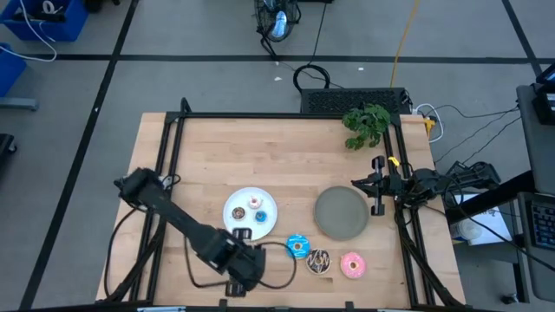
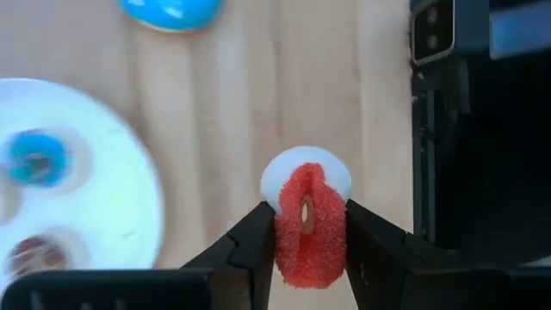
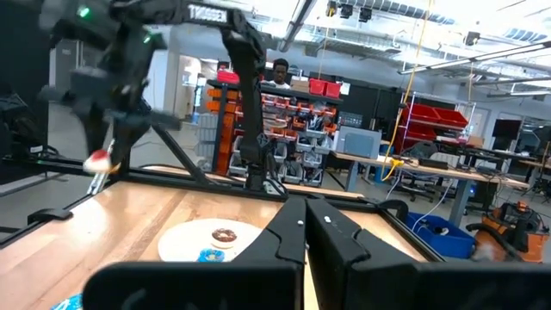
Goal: Pick & Place donuts
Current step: Put the small red donut on the white plate
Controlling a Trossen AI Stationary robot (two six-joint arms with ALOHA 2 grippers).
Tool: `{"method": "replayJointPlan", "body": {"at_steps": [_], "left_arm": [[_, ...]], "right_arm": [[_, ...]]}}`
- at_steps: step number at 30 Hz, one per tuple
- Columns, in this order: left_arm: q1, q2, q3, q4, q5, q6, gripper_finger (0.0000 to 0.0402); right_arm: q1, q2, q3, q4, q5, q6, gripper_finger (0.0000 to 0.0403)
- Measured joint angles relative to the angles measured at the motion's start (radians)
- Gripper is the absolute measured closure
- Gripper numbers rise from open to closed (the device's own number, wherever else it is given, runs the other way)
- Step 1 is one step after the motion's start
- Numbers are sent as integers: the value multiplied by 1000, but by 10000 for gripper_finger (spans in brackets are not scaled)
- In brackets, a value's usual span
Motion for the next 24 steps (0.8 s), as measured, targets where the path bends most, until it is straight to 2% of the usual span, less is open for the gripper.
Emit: {"method": "replayJointPlan", "body": {"at_steps": [9,24], "left_arm": [[12,-135,0,-106,-116,-67,277],[24,-125,0,-156,-130,-101,277]], "right_arm": [[0,0,0,3,0,0,403],[0,0,0,7,0,0,403]]}}
